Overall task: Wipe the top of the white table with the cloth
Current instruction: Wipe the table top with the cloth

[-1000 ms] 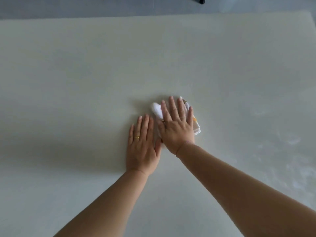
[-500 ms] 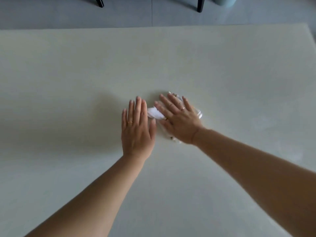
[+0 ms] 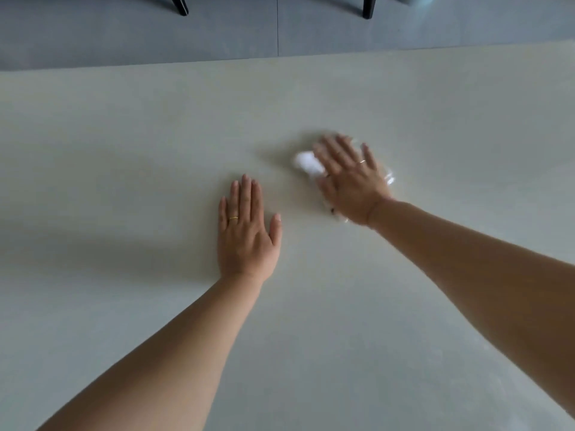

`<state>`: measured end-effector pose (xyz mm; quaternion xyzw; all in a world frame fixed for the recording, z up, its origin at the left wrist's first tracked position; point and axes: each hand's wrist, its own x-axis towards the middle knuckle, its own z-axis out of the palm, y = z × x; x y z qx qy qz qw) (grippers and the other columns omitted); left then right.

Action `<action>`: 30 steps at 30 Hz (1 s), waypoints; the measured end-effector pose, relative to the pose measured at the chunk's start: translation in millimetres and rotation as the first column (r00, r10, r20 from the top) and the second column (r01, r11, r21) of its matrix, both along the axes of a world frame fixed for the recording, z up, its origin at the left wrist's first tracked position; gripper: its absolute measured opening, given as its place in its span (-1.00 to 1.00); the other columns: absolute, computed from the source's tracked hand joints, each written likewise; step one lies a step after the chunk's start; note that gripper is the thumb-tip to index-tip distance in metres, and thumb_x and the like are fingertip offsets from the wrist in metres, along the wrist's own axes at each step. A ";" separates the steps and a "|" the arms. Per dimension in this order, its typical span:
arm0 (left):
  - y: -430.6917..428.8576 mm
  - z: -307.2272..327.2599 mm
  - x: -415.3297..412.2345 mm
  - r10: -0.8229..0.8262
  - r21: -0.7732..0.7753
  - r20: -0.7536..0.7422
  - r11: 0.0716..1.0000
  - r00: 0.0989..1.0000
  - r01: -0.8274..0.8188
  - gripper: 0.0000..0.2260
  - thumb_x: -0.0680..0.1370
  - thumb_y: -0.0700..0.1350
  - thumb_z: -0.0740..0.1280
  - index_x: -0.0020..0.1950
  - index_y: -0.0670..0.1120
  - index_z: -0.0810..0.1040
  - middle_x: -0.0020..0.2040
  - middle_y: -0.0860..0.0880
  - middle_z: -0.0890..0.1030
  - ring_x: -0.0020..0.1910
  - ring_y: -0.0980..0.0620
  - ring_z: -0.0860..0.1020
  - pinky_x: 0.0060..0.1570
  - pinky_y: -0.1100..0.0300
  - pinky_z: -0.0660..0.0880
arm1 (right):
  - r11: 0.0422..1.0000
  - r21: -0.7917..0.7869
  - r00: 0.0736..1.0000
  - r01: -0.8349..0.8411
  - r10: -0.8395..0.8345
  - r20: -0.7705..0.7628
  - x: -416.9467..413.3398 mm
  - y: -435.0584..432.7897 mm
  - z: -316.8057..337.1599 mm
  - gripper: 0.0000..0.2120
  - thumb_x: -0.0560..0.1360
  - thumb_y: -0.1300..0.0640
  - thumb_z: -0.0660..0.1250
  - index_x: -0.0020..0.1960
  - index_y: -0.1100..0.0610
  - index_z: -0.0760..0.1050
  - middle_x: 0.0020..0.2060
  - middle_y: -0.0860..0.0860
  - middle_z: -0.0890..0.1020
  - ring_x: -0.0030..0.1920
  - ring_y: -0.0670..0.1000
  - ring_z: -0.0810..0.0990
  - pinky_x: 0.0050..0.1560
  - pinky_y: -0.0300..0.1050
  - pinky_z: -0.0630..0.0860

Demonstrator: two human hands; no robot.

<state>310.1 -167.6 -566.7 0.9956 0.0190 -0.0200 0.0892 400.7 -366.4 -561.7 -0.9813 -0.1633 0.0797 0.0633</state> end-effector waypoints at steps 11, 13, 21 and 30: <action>-0.8 2.5 0.4 0.018 -0.015 -0.014 1.000 1.000 -0.018 -0.40 0.55 0.10 -0.01 0.51 -0.20 0.18 0.53 -0.15 0.18 0.52 -0.10 0.14 0.48 -0.05 0.08 | 0.989 0.023 0.989 -0.146 0.146 -0.010 29.4 37.3 2.0 -0.49 0.61 -0.10 -0.02 0.53 -0.06 0.01 0.54 -0.04 0.03 0.53 0.03 -0.07 0.47 0.12 -0.15; -1.2 2.5 -0.1 0.018 -0.022 -0.014 1.000 1.000 -0.018 -0.41 0.55 0.10 0.00 0.51 -0.19 0.18 0.53 -0.14 0.18 0.51 -0.11 0.15 0.47 -0.05 0.09 | 0.994 0.030 0.994 0.106 -0.105 -0.033 57.6 9.5 2.9 -0.49 0.61 -0.08 -0.05 0.53 -0.06 -0.01 0.55 -0.05 0.01 0.53 0.00 -0.10 0.47 0.12 -0.16; -0.8 2.9 1.1 0.022 -0.027 -0.027 0.999 0.999 -0.023 -0.41 0.55 0.08 0.03 0.51 -0.20 0.19 0.52 -0.14 0.20 0.51 -0.11 0.17 0.47 -0.04 0.08 | 0.998 0.067 0.999 0.021 -0.018 -0.046 34.0 95.4 -0.9 -0.47 0.61 -0.09 -0.08 0.54 -0.04 -0.07 0.55 -0.01 -0.06 0.53 0.07 -0.18 0.44 0.14 -0.27; -1.0 7.3 3.2 0.015 -0.034 -0.031 0.999 0.999 -0.016 -0.42 0.53 0.07 0.05 0.48 -0.22 0.25 0.50 -0.16 0.24 0.48 -0.15 0.23 0.44 -0.06 0.14 | 0.857 0.087 0.861 0.509 -0.504 -0.073 72.6 79.7 2.6 -0.46 0.59 -0.03 -0.04 0.54 -0.01 -0.07 0.55 0.03 -0.08 0.53 0.09 -0.20 0.44 0.19 -0.28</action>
